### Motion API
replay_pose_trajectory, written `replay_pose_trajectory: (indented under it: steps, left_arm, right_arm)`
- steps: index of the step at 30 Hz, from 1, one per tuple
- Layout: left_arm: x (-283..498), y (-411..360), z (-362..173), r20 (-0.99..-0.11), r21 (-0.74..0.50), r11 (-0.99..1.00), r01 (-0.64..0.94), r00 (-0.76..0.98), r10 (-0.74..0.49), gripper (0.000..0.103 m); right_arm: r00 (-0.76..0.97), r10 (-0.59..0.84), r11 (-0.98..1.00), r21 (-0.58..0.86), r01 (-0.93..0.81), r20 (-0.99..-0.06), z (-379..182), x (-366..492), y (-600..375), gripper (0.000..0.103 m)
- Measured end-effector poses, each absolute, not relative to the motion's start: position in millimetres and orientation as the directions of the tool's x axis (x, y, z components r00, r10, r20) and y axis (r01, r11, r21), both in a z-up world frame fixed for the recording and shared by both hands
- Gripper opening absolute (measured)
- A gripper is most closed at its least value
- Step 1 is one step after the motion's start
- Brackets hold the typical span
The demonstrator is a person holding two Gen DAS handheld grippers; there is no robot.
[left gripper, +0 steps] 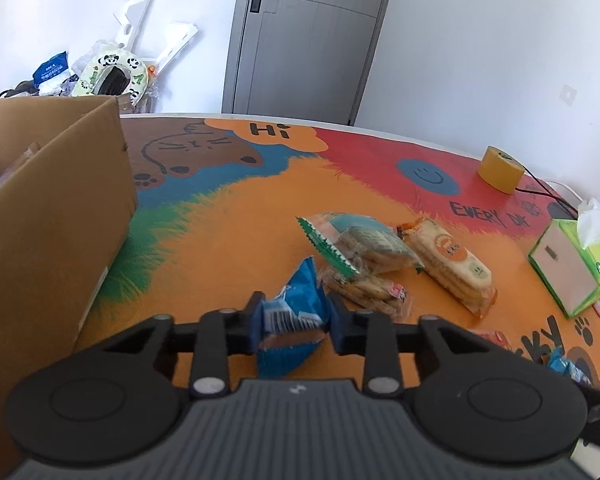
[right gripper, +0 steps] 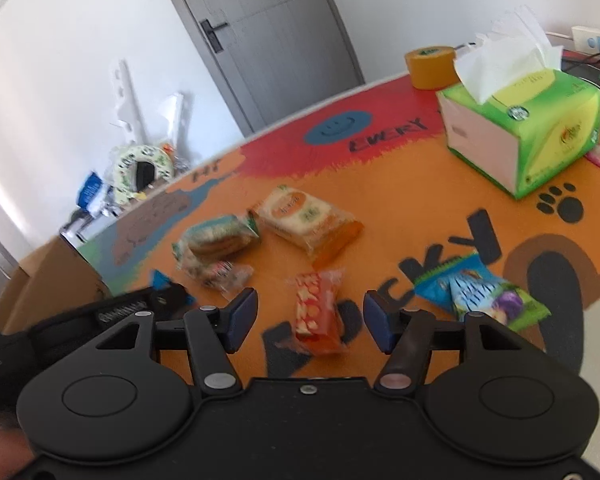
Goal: Organize snacks
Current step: 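Grasp the blue packet with the left gripper while the right gripper holds the red packet, then carry both packets over the cardboard box and open both grippers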
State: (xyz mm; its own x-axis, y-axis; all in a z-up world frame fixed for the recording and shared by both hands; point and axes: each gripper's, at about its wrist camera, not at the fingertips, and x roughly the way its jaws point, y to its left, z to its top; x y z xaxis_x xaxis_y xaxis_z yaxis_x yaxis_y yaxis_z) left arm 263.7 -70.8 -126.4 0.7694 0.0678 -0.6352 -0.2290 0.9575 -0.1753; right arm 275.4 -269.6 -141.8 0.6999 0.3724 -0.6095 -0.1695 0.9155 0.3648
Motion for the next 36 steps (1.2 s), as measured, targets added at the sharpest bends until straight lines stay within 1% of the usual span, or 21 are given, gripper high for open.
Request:
replay_pose_trajectory:
  steps: [1, 2, 3, 4, 5, 13, 22, 36]
  left_arm:
    - [261.8, -71.2, -125.9, -0.633, -0.177, 0.959, -0.221, 0.771, 0.061, 0.03]
    - [259.7, -71.5, -125.2, -0.631, -0.178, 0.96, -0.215, 0.774, 0.056, 0.03]
    - [257.5, -71.7, -124.1, -0.629, -0.178, 0.96, -0.214, 0.775, 0.056, 0.03]
    - [255.0, -72.0, -122.8, -0.628, -0.179, 0.96, -0.214, 0.776, 0.056, 0.03]
    - [252.3, -71.6, -121.1, -0.626, -0.184, 0.96, -0.211, 0.778, 0.051, 0.03]
    - [224.2, -70.9, -96.9, -0.584, -0.211, 0.96, -0.185, 0.811, 0.028, 0.03]
    - [190.1, -71.3, -66.5, -0.522, -0.212, 0.965, -0.155, 0.852, 0.022, 0.03]
    - [145.4, -60.0, -31.9, -0.441, -0.223, 0.964, -0.144, 0.897, 0.031, 0.03]
  right_arm:
    - [0.698, 0.364, 0.92, 0.355, -0.166, -0.617, -143.4, 274.1, -268.7, 0.049]
    - [0.7, 0.356, 0.925, 0.343, -0.167, -0.619, -143.4, 272.3, -267.8, 0.03]
    - [0.691, 0.363, 0.922, 0.347, -0.17, -0.625, -143.9, 271.8, -267.9, 0.028]
    - [0.682, 0.38, 0.914, 0.365, -0.174, -0.625, -144.2, 271.1, -268.7, 0.022]
    - [0.678, 0.39, 0.91, 0.374, -0.181, -0.623, -143.9, 269.8, -268.9, 0.02]
    - [0.704, 0.431, 0.89, 0.393, -0.231, -0.564, -124.7, 249.3, -261.9, 0.02]
    - [0.734, 0.462, 0.87, 0.413, -0.268, -0.497, -100.6, 225.0, -258.7, 0.02]
    - [0.759, 0.493, 0.854, 0.403, -0.329, -0.426, -68.9, 190.7, -248.7, 0.02]
